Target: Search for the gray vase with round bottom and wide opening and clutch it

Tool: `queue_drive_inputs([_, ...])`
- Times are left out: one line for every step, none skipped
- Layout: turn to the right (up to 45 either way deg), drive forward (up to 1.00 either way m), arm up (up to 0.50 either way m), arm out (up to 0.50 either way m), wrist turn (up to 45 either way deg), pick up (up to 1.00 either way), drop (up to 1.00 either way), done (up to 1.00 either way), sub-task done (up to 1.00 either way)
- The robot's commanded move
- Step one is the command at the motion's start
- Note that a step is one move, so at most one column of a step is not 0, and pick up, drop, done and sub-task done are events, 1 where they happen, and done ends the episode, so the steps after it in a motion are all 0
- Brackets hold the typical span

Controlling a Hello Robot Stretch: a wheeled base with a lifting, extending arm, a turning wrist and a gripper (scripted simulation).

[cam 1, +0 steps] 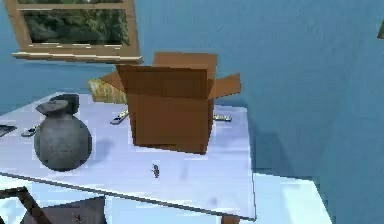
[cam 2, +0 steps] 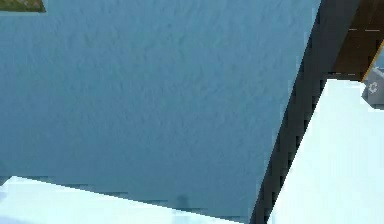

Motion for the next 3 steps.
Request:
queue_drive_inputs([-45.0, 0.0, 0.0, 0.0, 0.0, 0.0, 0.0, 0.0, 0.0])
queue_drive_inputs([-45.0, 0.0, 0.0, 0.0, 0.0, 0.0, 0.0, 0.0, 0.0])
queue_drive_inputs([-30.0, 0.0, 0.0, 0.0, 0.0, 0.0, 0.0, 0.0, 0.0])
